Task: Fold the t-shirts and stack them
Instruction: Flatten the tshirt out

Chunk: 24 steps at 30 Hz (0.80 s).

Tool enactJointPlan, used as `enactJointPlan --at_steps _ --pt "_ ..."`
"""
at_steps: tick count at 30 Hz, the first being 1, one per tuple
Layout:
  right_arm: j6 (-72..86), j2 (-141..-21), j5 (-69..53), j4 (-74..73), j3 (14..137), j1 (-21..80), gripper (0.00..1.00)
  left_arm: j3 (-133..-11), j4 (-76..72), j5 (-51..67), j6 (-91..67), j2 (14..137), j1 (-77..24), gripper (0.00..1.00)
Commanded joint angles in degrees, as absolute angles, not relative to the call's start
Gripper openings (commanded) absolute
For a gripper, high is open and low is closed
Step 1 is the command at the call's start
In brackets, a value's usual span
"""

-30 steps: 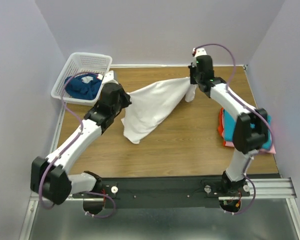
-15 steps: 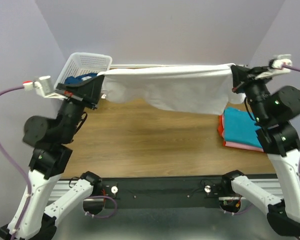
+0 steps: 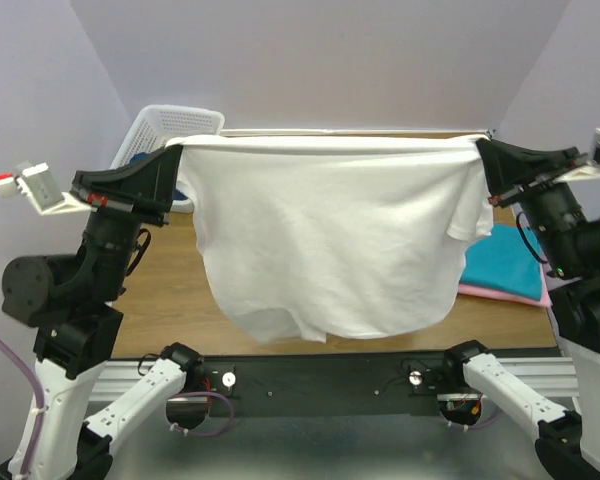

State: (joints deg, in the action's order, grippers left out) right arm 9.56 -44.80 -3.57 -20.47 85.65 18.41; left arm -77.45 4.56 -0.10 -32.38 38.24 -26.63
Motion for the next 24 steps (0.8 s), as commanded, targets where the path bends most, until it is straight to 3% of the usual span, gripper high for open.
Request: enactJointPlan --at_steps 1,6,7,8,9,10,11,12,14,18,24 --pt "9.5 -51.8 2.4 -23.7 82.7 17.9 0.03 -76.5 9.6 -19.7 -32.8 45.4 -26.2 0.00" --pt "10.4 -66.8 7.6 -22.9 76.9 17.8 0.09 -70.5 16.8 -35.0 -36.6 62.1 -24.4 0.00" --pt "10.5 -69.6 8.6 -21.9 74.8 17.8 0.11 -69.0 18.4 -33.8 -37.9 65.3 -21.0 0.03" --pt "10.3 -73.3 9.6 -21.7 74.8 17.8 0.17 -68.2 18.5 -31.9 -37.9 68.5 -19.4 0.14" --pt "10.3 -76.5 12.0 -21.3 74.0 17.7 0.28 -67.9 19.6 -30.1 -38.7 72.0 -17.7 0.22" --pt "10.6 -84.0 13.9 -21.2 74.3 17.7 0.70 -68.5 24.5 -26.8 -39.8 79.2 -16.0 0.30" --pt "10.7 -87.5 15.5 -21.2 75.0 17.7 0.87 -70.1 26.3 -26.9 -41.2 82.5 -15.9 0.54" --pt "10.7 -90.2 17.1 -21.3 76.2 17.7 1.00 -70.7 27.5 -27.8 -41.8 85.0 -16.1 0.66" --pt "11.7 -95.2 16.9 -21.5 76.7 17.7 1.00 -71.4 28.2 -28.0 -41.4 88.3 -16.3 0.83" --pt "12.1 -95.5 14.1 -21.4 76.0 17.7 1.00 -66.3 20.4 -23.0 -39.1 83.2 -16.4 0.97" --pt "12.8 -92.7 7.7 -21.3 72.6 17.7 1.00 -61.8 14.9 -15.0 -36.4 79.1 -16.8 0.98"
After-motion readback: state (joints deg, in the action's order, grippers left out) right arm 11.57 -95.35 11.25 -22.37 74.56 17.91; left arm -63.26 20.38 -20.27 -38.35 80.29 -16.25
